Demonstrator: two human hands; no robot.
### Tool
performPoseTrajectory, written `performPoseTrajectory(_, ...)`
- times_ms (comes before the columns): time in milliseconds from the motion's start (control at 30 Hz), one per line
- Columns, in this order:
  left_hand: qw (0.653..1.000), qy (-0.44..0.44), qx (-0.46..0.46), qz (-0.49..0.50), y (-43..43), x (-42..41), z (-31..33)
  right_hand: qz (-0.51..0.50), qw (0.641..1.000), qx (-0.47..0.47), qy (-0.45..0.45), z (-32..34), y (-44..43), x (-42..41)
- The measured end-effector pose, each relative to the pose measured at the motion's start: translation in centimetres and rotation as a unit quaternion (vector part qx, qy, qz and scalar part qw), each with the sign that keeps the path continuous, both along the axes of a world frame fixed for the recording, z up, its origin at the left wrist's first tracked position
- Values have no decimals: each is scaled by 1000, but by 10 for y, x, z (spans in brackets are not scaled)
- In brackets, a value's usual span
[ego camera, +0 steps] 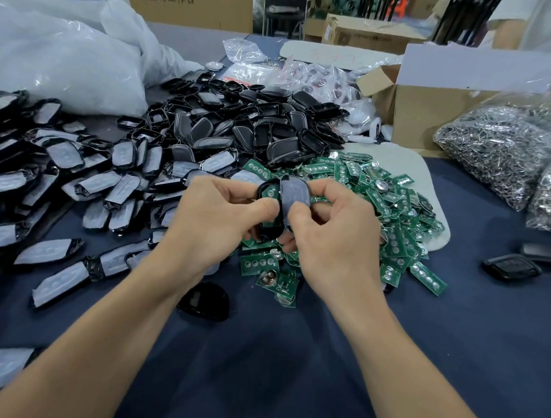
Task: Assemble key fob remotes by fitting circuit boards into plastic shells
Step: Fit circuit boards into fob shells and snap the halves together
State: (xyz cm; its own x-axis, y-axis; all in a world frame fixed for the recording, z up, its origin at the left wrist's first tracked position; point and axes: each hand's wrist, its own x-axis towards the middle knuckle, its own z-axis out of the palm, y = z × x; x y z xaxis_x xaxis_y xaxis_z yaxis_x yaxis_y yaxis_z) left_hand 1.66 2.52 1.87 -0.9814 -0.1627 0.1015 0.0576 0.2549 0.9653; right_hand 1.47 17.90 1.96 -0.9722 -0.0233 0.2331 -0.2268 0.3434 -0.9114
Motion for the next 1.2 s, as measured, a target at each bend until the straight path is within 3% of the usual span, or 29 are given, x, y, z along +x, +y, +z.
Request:
performPoseTrajectory(433,974,-97,148,-142,-7,2,4,-30,997,-68,-35,0,5,-7)
performPoseTrajectory(867,988,-90,118,-33,-3,1,0,-3,995,-92,-36,-1,2,-3)
performPoseTrajectory(1067,988,-67,138,-17,2,2,0,-4,998,-63,-31,1,2,0)
performPoseTrajectory(1200,995,-30,91,-7,5,1,-3,-21,999,-42,-26,2,2,-1)
